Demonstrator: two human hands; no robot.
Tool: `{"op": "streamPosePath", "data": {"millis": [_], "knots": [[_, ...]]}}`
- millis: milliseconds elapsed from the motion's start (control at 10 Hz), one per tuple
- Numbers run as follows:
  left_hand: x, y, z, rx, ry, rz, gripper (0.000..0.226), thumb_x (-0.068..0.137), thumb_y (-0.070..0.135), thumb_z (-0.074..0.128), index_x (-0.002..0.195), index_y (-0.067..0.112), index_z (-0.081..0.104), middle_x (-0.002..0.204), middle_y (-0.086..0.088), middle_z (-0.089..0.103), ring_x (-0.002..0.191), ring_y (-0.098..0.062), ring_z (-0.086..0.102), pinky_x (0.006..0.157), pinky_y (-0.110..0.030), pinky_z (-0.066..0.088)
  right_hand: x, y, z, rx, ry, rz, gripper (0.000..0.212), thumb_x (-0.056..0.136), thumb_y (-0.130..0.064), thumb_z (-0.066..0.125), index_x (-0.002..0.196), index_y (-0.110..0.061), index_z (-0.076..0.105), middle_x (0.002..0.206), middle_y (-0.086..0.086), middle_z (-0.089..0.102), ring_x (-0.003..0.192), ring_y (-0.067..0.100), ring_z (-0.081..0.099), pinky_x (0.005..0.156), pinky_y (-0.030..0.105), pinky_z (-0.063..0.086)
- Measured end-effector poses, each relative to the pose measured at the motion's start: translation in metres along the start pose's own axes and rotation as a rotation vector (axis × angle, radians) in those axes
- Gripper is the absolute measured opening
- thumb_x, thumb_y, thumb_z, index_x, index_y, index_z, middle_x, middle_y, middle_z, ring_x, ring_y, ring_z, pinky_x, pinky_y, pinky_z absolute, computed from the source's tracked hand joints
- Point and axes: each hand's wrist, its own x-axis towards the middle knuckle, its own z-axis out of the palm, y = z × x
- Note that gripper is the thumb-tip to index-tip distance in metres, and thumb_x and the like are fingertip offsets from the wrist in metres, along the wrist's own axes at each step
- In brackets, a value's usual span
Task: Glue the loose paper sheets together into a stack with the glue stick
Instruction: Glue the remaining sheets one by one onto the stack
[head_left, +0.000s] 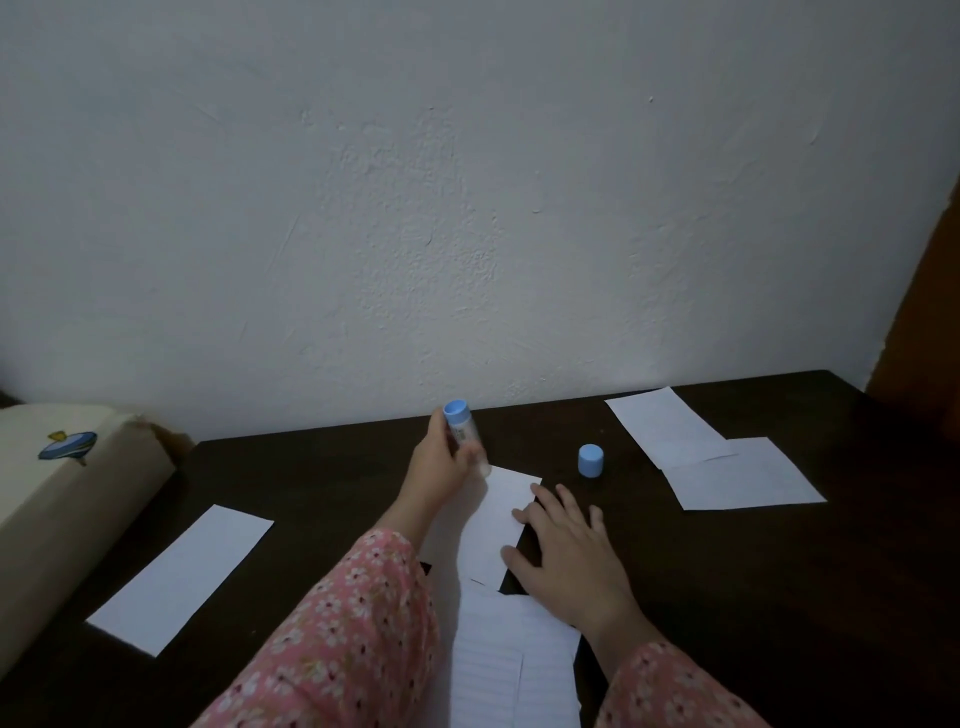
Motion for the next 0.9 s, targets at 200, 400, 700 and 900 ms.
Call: {"op": "streamPosePath", "data": {"millis": [200,400,700,900], "knots": [[-0.012,-0.006,-0.015,-0.328,0.244,-0.127,0.046,0.09,0.02,0.062,0.131,0.021,0.04,0.12,-0.002,0.056,0.105,-0.015,0.058,0.088,-0.037,0.052,0.0,0.0,0.001,0.002,-0.004,-0.004,0.052,0.095,-0.056,0.036,0.144,-0.037,0.033,0.161,-0.009,0.006,0.149,0.017,-0.006,0.117,0.048,-0.002],[-0.044,-0.013,-0.046,-0.797,0.382,-0.281,0.034,0.096,0.027,0.055,0.128,0.023,0.046,0.114,-0.007,0.06,0.098,-0.022,0.067,0.09,-0.038,0.055,-0.004,-0.002,0.0,0.006,0.015,0.003,0.052,0.096,-0.056,0.037,0.144,-0.036,0.034,0.161,-0.009,0.008,0.149,0.016,-0.004,0.118,0.048,0.0],[-0.108,-0.03,-0.072,-0.703,0.392,-0.364,0.031,0.088,0.015,0.063,0.117,0.015,0.054,0.108,-0.003,0.062,0.095,-0.018,0.059,0.071,-0.028,0.048,-0.003,-0.002,0.001,0.015,0.021,0.013,0.049,0.095,-0.057,0.037,0.142,-0.04,0.035,0.16,-0.011,0.011,0.148,0.013,-0.002,0.118,0.047,0.002],[-0.112,-0.04,-0.082,-0.29,0.322,-0.181,0.064,0.083,0.023,0.071,0.137,0.024,0.037,0.132,0.002,0.052,0.121,-0.016,0.05,0.09,-0.031,0.045,-0.005,-0.003,0.001,0.014,0.054,0.018,0.047,0.096,-0.057,0.035,0.141,-0.046,0.033,0.157,-0.009,0.016,0.147,0.013,0.004,0.119,0.045,0.004]]}}
